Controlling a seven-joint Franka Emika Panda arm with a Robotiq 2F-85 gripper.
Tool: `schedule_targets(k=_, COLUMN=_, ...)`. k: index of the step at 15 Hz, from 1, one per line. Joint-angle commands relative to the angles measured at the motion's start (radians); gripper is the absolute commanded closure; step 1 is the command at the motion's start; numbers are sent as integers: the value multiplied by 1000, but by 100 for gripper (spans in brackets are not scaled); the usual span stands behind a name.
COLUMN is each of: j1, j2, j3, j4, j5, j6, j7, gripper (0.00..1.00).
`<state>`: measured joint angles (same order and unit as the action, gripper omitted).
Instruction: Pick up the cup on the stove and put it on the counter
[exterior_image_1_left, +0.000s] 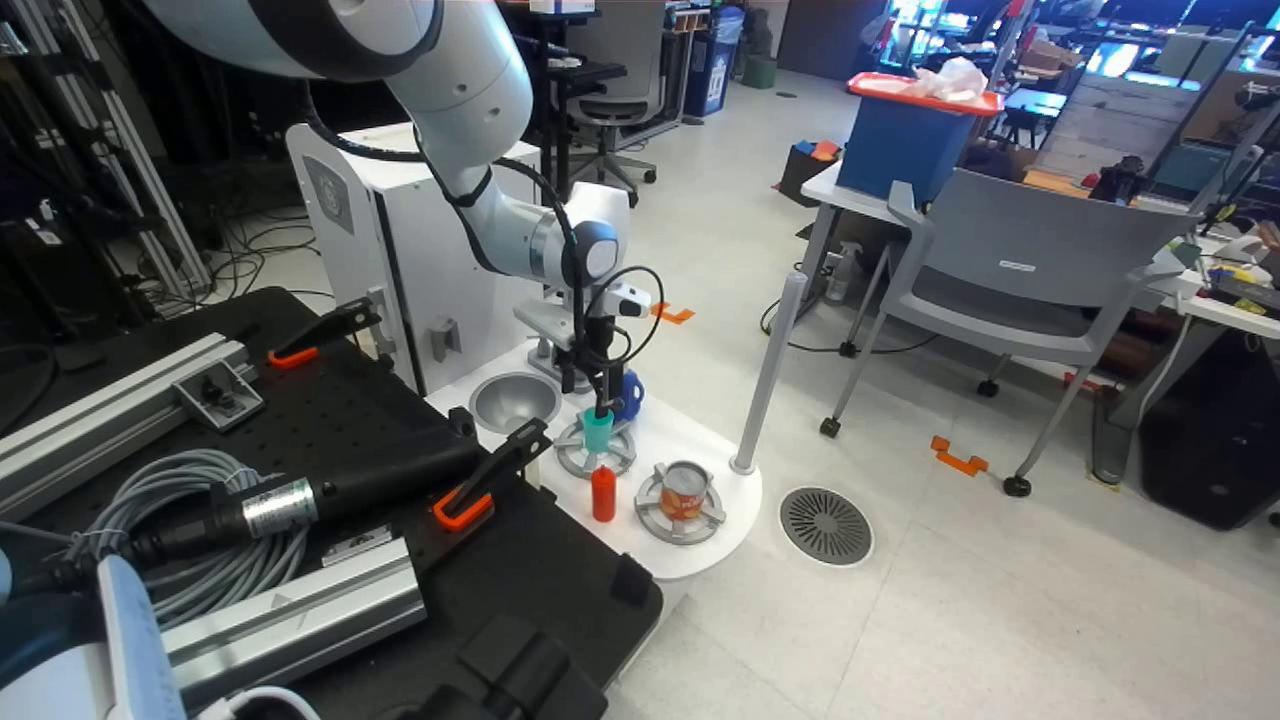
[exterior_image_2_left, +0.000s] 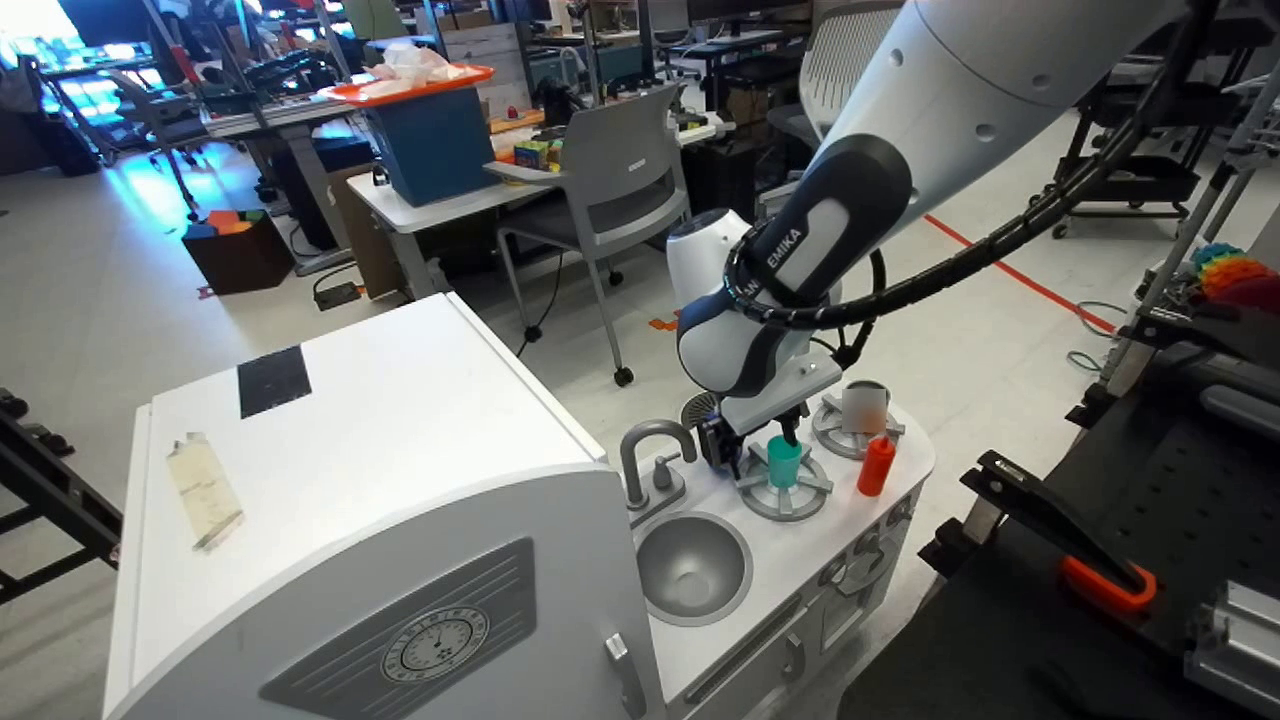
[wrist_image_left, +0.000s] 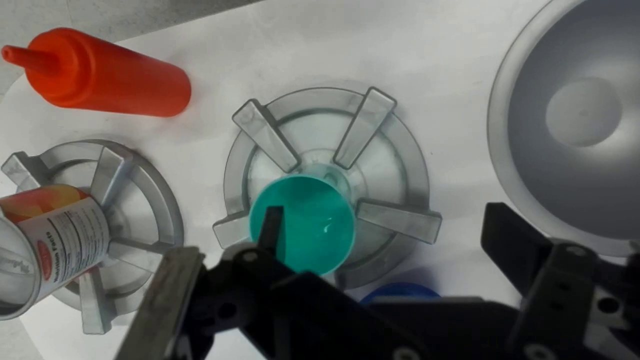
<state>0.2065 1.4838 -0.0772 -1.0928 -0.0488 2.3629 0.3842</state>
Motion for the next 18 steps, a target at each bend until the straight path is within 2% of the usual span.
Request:
schedule_targets(k=1, j1=20, j2=5, j3=-13, j4=16, j5=5, j6=-27, j7=34, gripper=0)
schedule_targets(k=2, j1=23, j2=5, j3=-15, j4=15, j5=3, j6=-25, j7=38, gripper=0)
schedule_targets(k=3, j1=26, j2=4, j3=-17, j4=15, j5=2, j6=-23, j7=43, gripper=25)
schedule_targets(k=4, j1=28, j2=4, j3=-19, j4=15, j5=2, j6=-24, j7=48, gripper=26)
schedule_targets(k=5, j1=29, j2=4, j3=-20, j4=14, j5=3, j6=-24, j7=54, gripper=32)
schedule_targets(k=8, j1=29, j2=4, j3=-28, j4=10, j5=3, j6=-25, j7=75, gripper=58)
schedule_targets(k=13, j1=35, j2=4, j3=-65, j4=14, j5=-5, j6=-20, j7=127, gripper=95)
schedule_targets(k=14, j1=36, j2=4, j3=-71, j4=17, j5=-5, j6=-21, j7=138, gripper=99)
schedule_targets(k=18, j1=40, j2=1, j3=-68, j4=51, j5=3, j6=-42, j7=166, gripper=100)
